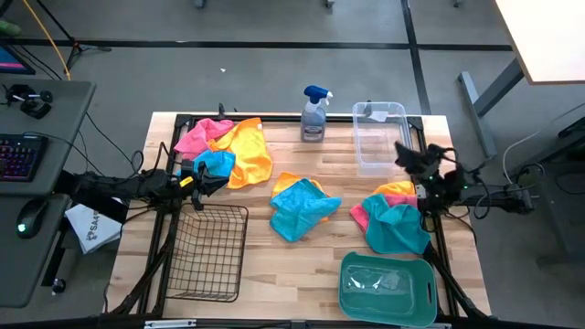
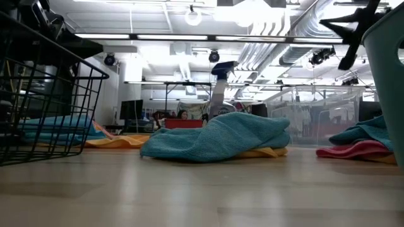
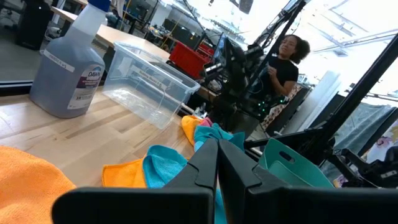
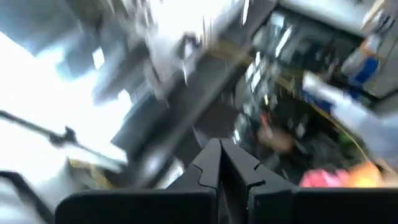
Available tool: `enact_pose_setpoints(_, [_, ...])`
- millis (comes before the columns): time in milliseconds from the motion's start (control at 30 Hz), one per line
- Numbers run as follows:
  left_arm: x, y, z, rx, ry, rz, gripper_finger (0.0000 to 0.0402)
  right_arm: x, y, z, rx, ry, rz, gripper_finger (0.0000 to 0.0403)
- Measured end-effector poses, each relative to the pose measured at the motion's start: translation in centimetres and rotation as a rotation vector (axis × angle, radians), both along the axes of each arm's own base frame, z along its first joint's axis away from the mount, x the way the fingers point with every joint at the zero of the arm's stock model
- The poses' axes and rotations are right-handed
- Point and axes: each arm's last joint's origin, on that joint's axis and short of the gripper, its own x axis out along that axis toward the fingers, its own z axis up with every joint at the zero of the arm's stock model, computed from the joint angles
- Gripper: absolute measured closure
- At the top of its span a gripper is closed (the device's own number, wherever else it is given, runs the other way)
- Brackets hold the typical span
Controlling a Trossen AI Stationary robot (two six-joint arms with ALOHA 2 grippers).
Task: Sort microfiber towel by color & place in baskets
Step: Put the middle blue microfiber towel into the transparent bin
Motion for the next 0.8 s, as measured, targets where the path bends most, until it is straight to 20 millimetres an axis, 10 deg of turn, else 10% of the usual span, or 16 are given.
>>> enact_pose_setpoints(400, [0.0,0.0,0.0,0.000,0.001,0.000,0.0401,5.3,0.1,6.7,-0.101,0.127,0.054,0.0402])
enact_pose_setpoints(800, [0.0,0.0,0.0,0.000,0.000,0.000,0.0402,18.6,0.6,10.0,-0.221,1.145,0.444,0.0264])
